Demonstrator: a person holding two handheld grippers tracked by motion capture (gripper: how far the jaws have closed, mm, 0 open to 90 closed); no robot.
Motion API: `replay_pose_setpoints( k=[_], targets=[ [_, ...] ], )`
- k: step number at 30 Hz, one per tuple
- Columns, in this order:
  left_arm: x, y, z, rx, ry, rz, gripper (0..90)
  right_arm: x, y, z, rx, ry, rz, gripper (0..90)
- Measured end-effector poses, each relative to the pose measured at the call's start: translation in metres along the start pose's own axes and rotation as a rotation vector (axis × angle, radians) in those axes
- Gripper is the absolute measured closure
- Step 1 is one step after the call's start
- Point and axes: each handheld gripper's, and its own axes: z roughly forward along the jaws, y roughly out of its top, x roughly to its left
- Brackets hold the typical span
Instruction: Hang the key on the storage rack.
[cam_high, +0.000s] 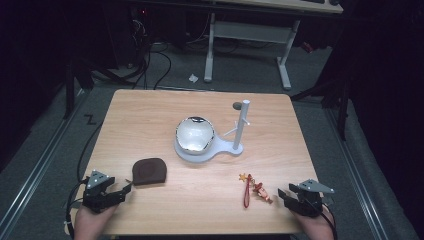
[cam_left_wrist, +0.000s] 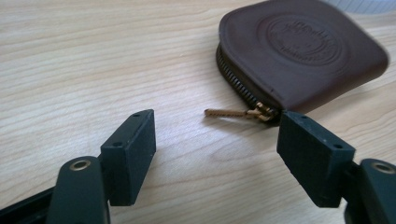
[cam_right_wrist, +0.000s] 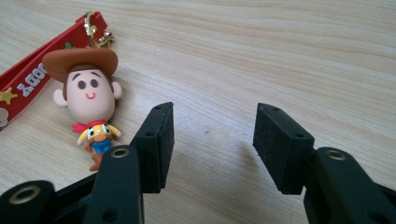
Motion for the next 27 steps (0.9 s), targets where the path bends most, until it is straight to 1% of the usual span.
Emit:
replay_pose_setpoints(
  k=[1, 4, 5, 7, 8, 9, 10, 14, 16, 19, 23, 25, 27],
  targets=[
    [-0.0004, 0.0005, -0.0001, -0.002, 0.000, 0.004, 28.6, -0.0004, 0.0001, 0.0007, -0.004, -0.001, -0.021, 48.2],
    [-0.0021, 0.0018, -0.0001, -0.003, 0.003, 0.026, 28.8, 0.0017, -0.0006, 0.0007, -0.002, -0.002, -0.013, 48.0],
    [-0.0021, 0.0018, -0.0001, -0.003, 0.003, 0.026, 28.6, 0.0015, -0.0007, 0.0004, -0.004, -0.002, -0.013, 47.9],
    [-0.0053, 0.0027, -0.0004, 0.008, 0.021, 0.056, 27.9, 0.0003, -0.0007, 0.0002, -0.012, -0.003, -0.015, 47.7],
    [-0.0057, 0.0026, -0.0005, 0.009, 0.017, 0.059, 27.9, 0.0003, -0.0006, 0.0000, -0.011, -0.002, -0.009, 47.7],
    [-0.0057, 0.0026, -0.0005, 0.009, 0.017, 0.059, 27.9, 0.0005, -0.0005, -0.0002, -0.013, -0.003, -0.005, 47.7],
    [-0.0060, 0.0024, -0.0007, 0.009, 0.009, 0.058, 27.9, 0.0001, -0.0002, -0.0002, -0.015, -0.006, -0.009, 47.7],
    [-0.0054, 0.0026, -0.0018, -0.006, 0.003, 0.061, 28.0, -0.0007, 0.0001, 0.0009, -0.014, -0.010, -0.019, 47.3],
    [-0.0052, 0.0023, -0.0013, -0.008, -0.009, 0.054, 27.8, 0.0003, -0.0004, 0.0013, -0.007, -0.009, -0.004, 46.7],
    [-0.0060, 0.0026, -0.0015, -0.006, -0.005, 0.057, 26.4, 0.0002, 0.0002, 0.0015, -0.003, 0.003, 0.003, 45.9],
    [-0.0083, 0.0039, -0.0023, -0.014, -0.010, 0.055, 25.5, 0.0023, 0.0022, 0.0024, 0.004, 0.010, -0.017, 42.6],
    [-0.0091, 0.0047, -0.0028, -0.020, -0.016, 0.057, 24.2, 0.0044, 0.0029, 0.0030, 0.012, 0.002, -0.027, 42.2],
    [-0.0098, 0.0049, -0.0025, -0.026, -0.007, 0.058, 22.0, 0.0054, 0.0040, 0.0023, 0.006, -0.010, -0.032, 43.0]
  ],
)
